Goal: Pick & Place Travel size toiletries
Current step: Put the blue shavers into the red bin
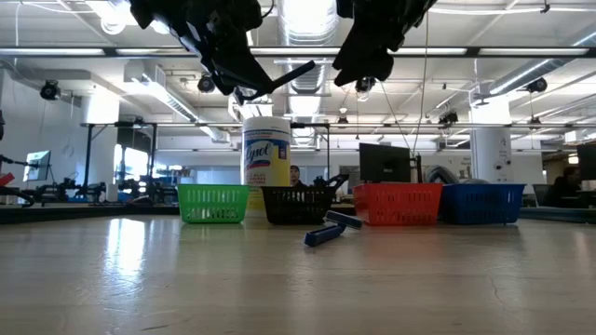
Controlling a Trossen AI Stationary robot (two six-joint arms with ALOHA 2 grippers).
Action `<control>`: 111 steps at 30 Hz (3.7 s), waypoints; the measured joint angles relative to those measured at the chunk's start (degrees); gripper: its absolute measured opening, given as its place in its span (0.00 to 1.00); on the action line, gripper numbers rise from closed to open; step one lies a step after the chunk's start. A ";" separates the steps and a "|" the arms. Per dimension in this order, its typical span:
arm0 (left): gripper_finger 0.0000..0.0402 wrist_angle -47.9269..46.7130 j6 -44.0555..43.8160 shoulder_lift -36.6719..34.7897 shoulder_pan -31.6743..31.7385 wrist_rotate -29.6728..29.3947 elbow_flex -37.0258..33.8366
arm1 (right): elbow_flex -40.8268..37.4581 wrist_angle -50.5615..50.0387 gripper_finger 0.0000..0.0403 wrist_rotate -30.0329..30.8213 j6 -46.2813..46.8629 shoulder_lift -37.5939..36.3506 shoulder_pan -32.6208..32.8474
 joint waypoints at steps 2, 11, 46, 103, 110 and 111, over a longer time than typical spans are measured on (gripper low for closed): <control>0.08 0.04 0.74 0.22 0.04 0.02 0.00 | 0.37 0.65 0.57 0.46 -2.22 0.24 -0.03; 0.07 6.56 1.42 3.33 0.13 0.81 0.11 | 1.58 3.18 0.70 0.63 -5.83 3.48 -0.18; 0.08 7.55 3.26 5.17 1.05 1.39 -0.09 | 3.00 2.63 0.07 -1.43 0.08 4.50 -0.46; 0.53 -15.89 12.99 -1.57 8.26 1.18 -1.26 | -4.81 -11.82 0.71 10.62 59.99 8.79 2.33; 0.53 -16.82 19.51 -2.36 9.37 0.98 -4.41 | 1.07 -10.85 0.67 4.82 74.08 18.19 8.54; 0.53 -16.81 20.82 -2.85 9.64 1.01 -5.02 | 2.63 -10.87 0.66 4.04 76.29 19.77 9.33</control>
